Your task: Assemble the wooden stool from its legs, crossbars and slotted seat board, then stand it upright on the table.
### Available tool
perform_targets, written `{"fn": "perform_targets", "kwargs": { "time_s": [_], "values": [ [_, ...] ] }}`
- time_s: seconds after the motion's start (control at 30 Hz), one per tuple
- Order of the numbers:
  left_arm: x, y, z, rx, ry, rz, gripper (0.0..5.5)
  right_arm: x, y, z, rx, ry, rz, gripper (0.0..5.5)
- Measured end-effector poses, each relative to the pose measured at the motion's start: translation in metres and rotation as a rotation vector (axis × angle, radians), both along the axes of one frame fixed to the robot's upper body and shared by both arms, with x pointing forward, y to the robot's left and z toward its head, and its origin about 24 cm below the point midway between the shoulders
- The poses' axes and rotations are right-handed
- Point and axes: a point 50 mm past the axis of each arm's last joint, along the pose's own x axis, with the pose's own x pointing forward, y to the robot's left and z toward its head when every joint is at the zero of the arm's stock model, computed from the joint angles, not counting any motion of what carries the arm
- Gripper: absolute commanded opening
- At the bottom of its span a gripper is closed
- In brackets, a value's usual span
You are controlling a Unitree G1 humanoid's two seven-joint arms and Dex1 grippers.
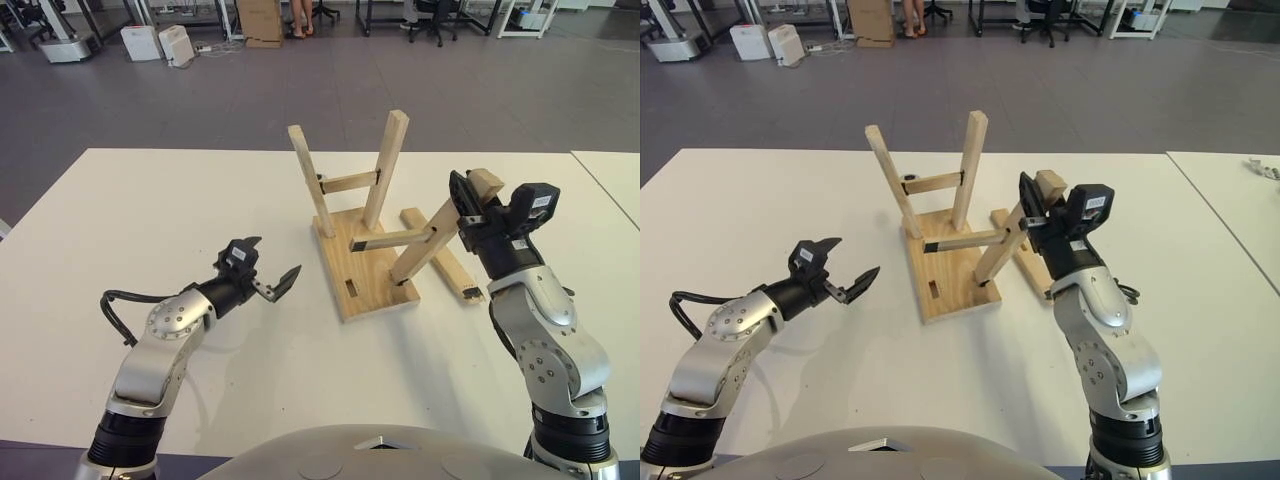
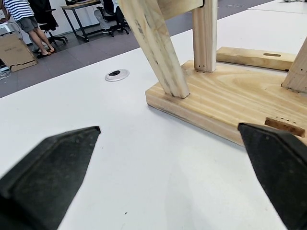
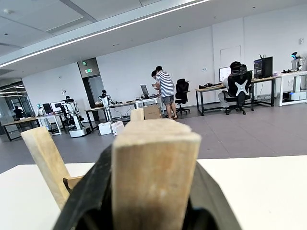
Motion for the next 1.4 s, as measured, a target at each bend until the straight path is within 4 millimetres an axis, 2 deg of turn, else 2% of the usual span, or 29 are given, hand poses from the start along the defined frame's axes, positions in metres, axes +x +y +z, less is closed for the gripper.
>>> {"fn": "perform_targets", "kwargs": {
  "time_s": [0.07, 0.27, 0.47, 0.5, 0.63, 0.77, 0.87, 0.93, 0.97, 1.0, 1.03, 1.07, 1.1, 1.13, 1.17, 1.2, 1.27, 1.33, 1.4],
  "values": [
    [0.001, -0.001, 0.001, -0.001, -0.002, -0.001, 5.30, -0.002, 0.006, -0.007, -0.123, 0.021, 0.039, 1.14],
    [0.002, -0.004, 0.001, -0.009, -0.004, -0.007, 5.30, -0.002, 0.005, -0.007, -0.130, 0.015, 0.054, 1.15],
    [0.005, -0.004, 0.003, -0.002, -0.014, -0.008, 5.30, 0.002, -0.007, -0.004, -0.081, 0.009, 0.069, 1.15],
    [0.006, -0.004, 0.003, 0.000, -0.019, -0.008, 5.30, 0.003, -0.008, -0.002, -0.070, 0.005, 0.079, 1.54],
    [0.008, -0.002, 0.000, 0.009, -0.010, 0.004, 5.30, 0.004, -0.008, 0.001, -0.032, 0.014, 0.101, 2.42],
    [0.009, -0.003, -0.001, 0.003, -0.011, 0.008, 5.30, 0.009, -0.007, 0.030, 0.029, -0.098, 0.132, 3.11],
    [0.010, -0.003, 0.000, 0.001, -0.016, 0.012, 5.30, 0.011, -0.010, 0.066, 0.057, -0.212, 0.208, 3.68],
    [0.013, -0.003, 0.002, 0.000, -0.025, 0.014, 5.30, 0.020, -0.030, 0.107, 0.110, -0.328, 0.201, 4.05],
    [0.014, -0.003, 0.002, 0.002, -0.028, 0.015, 5.30, 0.026, -0.043, 0.116, 0.125, -0.342, 0.168, 4.27],
    [0.015, -0.003, 0.003, 0.002, -0.031, 0.015, 5.30, 0.034, -0.058, 0.118, 0.116, -0.317, 0.118, 4.49],
    [0.015, -0.004, 0.003, -0.001, -0.032, 0.015, 5.30, 0.043, -0.072, 0.110, 0.087, -0.250, 0.062, 4.76],
    [0.016, -0.004, 0.003, -0.006, -0.034, 0.016, 5.30, 0.052, -0.086, 0.091, 0.041, -0.138, 0.004, 4.76],
    [0.017, -0.004, 0.003, -0.014, -0.039, 0.021, 5.30, 0.057, -0.088, 0.051, -0.055, 0.062, 0.019, 4.76],
    [0.017, -0.005, 0.004, -0.019, -0.043, 0.029, 5.30, 0.056, -0.088, 0.027, -0.114, 0.171, 0.043, 4.76],
    [0.018, -0.004, 0.004, -0.028, -0.049, 0.046, 5.30, 0.047, -0.084, -0.015, -0.157, 0.342, 0.101, 4.76],
    [0.019, -0.004, 0.005, -0.033, -0.053, 0.057, 5.30, 0.039, -0.081, -0.041, -0.184, 0.447, 0.146, 4.76],
    [0.025, -0.002, 0.009, -0.048, -0.068, 0.092, 5.30, 0.026, -0.074, -0.072, -0.234, 0.570, 0.214, 4.76],
    [0.029, -0.001, 0.011, -0.051, -0.079, 0.116, 5.30, 0.019, -0.067, -0.095, -0.329, 0.665, 0.249, 4.40],
    [0.030, -0.001, 0.011, -0.053, -0.074, 0.126, 5.30, 0.017, -0.065, -0.105, -0.391, 0.707, 0.256, 3.98]
  ]
}}
